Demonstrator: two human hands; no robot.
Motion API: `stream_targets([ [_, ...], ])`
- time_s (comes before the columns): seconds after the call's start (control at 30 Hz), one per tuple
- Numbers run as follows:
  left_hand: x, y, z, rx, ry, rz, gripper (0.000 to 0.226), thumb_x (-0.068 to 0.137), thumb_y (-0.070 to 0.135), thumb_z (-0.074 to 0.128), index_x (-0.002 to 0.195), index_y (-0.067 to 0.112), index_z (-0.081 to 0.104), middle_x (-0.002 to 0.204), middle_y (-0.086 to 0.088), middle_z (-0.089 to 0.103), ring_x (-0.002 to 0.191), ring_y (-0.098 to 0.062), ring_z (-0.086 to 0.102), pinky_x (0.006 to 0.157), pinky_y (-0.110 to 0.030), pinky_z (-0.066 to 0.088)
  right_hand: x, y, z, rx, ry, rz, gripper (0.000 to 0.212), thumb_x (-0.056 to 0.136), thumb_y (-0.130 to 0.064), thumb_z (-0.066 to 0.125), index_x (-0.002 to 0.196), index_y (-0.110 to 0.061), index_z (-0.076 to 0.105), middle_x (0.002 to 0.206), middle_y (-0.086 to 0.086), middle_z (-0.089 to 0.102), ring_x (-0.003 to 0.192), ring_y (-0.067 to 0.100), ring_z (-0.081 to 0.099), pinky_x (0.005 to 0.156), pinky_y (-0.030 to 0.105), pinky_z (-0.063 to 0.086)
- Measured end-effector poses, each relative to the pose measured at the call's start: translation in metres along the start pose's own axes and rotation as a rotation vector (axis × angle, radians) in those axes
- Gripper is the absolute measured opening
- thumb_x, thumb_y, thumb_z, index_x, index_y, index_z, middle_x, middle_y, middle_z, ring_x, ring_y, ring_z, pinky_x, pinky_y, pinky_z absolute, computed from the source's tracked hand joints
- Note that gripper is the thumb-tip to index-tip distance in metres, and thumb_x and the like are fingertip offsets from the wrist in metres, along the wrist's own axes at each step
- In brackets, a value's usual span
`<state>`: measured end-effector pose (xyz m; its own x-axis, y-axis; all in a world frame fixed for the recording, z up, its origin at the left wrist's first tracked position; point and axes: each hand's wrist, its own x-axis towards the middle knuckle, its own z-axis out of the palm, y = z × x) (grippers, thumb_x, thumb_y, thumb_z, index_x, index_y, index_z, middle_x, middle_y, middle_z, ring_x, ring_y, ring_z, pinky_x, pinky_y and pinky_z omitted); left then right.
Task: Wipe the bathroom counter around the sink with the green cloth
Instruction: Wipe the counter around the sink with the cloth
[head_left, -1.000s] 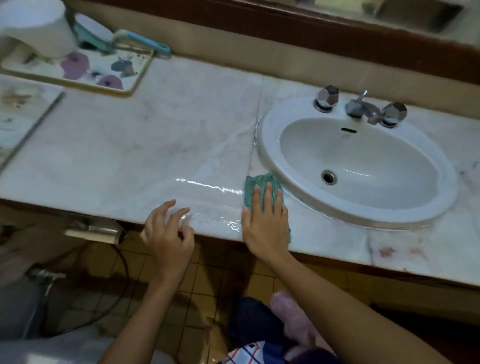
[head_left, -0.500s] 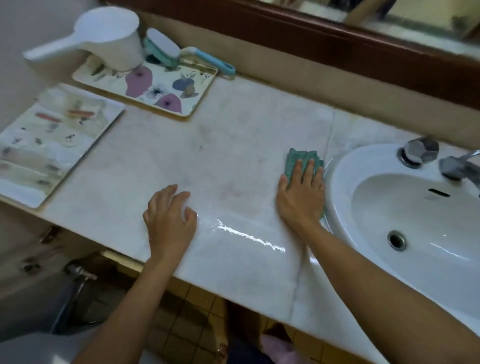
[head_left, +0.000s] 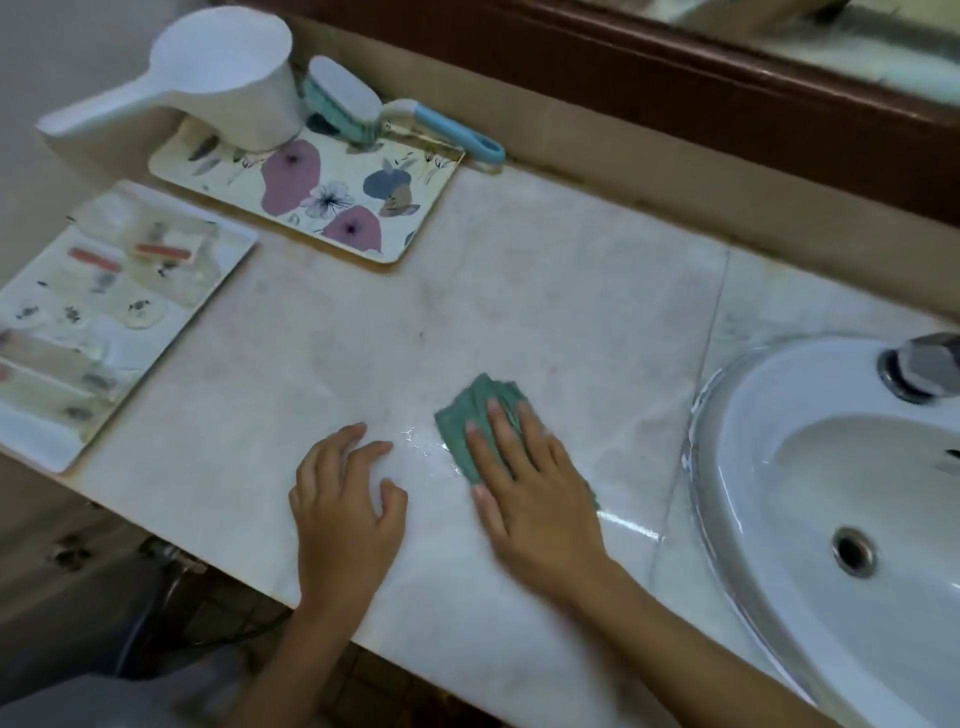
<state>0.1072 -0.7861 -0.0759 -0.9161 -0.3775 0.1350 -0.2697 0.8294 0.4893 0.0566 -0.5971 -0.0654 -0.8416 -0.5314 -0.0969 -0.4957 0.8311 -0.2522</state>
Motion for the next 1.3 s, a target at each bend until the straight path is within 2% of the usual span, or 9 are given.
stream_targets([
  [0.1,0.001,0.002,-0.002,-0.013,0.010,-0.018,0.040,0.078,0.026,0.045,0.112,0.019,0.065,0.132,0.000,0.053,0.124,-0.026,0.043,0.097,-0.036,0.033,-0.047,0.040,-0.005,-0.020,-0.012,-0.076,0.059,0.097,-0.039,0.035,0.153,-0.028,0.021,0.162,-0.001,0.012,0.149,0.022,0.009,0.110,0.034,0.024],
  [0.23,0.003,0.004,-0.003,-0.024,-0.005,-0.040,0.039,0.077,0.026,0.045,0.110,0.020,0.065,0.132,0.002,0.052,0.125,-0.024,0.041,0.094,-0.034,0.031,0.008,0.107,-0.021,-0.079,0.079,0.363,0.061,0.096,-0.042,0.022,0.153,-0.021,0.021,0.161,0.006,0.012,0.148,0.029,0.011,0.113,0.045,0.025],
  [0.37,0.003,0.004,-0.002,-0.036,-0.016,-0.034,0.038,0.076,0.022,0.047,0.109,0.020,0.065,0.133,0.003,0.051,0.126,-0.022,0.040,0.096,-0.032,0.029,0.119,0.095,-0.031,0.016,0.143,0.679,0.060,0.099,-0.040,0.020,0.154,-0.017,0.013,0.162,0.014,0.006,0.148,0.034,0.000,0.116,0.048,0.015],
  [0.47,0.004,0.001,-0.004,-0.198,0.014,-0.038,0.035,0.080,0.016,0.044,0.108,0.020,0.066,0.132,0.004,0.053,0.126,-0.017,0.041,0.103,-0.031,0.031,0.154,0.034,-0.016,0.019,0.141,0.513,0.059,0.100,-0.040,0.019,0.154,-0.017,0.011,0.162,0.013,0.002,0.148,0.034,-0.003,0.117,0.048,0.014],
  [0.6,0.003,-0.015,-0.029,-0.552,0.173,-0.199,0.035,0.082,0.000,0.043,0.105,0.010,0.068,0.128,-0.001,0.052,0.125,-0.009,0.047,0.105,-0.034,0.041,0.081,-0.076,0.023,0.010,0.057,0.015,0.058,0.099,-0.039,0.028,0.153,-0.021,0.020,0.162,0.009,0.010,0.149,0.032,0.003,0.115,0.046,0.023],
  [0.77,-0.004,-0.083,-0.063,-0.298,0.182,-0.193,0.036,0.080,0.009,0.046,0.108,0.010,0.068,0.129,-0.004,0.054,0.123,-0.023,0.046,0.102,-0.043,0.038,-0.027,-0.033,0.008,-0.119,-0.151,-0.513,0.056,0.101,-0.042,0.029,0.154,-0.028,0.018,0.162,0.001,0.011,0.149,0.025,0.008,0.112,0.040,0.025],
  [0.9,-0.013,-0.115,-0.070,-0.128,0.053,-0.168,0.039,0.083,0.020,0.046,0.116,0.016,0.066,0.139,-0.002,0.051,0.129,-0.027,0.041,0.098,-0.042,0.030,0.045,0.015,-0.013,-0.110,-0.059,-0.071,0.057,0.098,-0.046,0.020,0.153,-0.033,0.012,0.162,-0.003,0.010,0.150,0.020,0.006,0.111,0.046,0.030],
  [1.03,-0.018,-0.125,-0.070,-0.165,0.043,-0.141,0.044,0.088,0.030,0.040,0.123,0.019,0.064,0.143,0.003,0.050,0.130,-0.020,0.041,0.100,-0.042,0.031,0.142,-0.050,0.000,-0.044,0.040,0.300,0.065,0.097,-0.051,0.017,0.155,-0.026,0.003,0.163,0.004,-0.003,0.149,0.024,-0.009,0.119,0.046,0.012],
  [1.3,-0.015,-0.139,-0.083,-0.574,0.149,-0.324,0.040,0.093,0.019,0.041,0.127,0.019,0.061,0.128,0.011,0.057,0.120,-0.010,0.052,0.100,-0.046,0.046,0.087,-0.192,0.049,-0.044,-0.038,-0.201,0.059,0.099,-0.041,0.028,0.154,-0.023,0.019,0.163,0.004,0.010,0.150,0.027,0.002,0.113,0.043,0.023],
])
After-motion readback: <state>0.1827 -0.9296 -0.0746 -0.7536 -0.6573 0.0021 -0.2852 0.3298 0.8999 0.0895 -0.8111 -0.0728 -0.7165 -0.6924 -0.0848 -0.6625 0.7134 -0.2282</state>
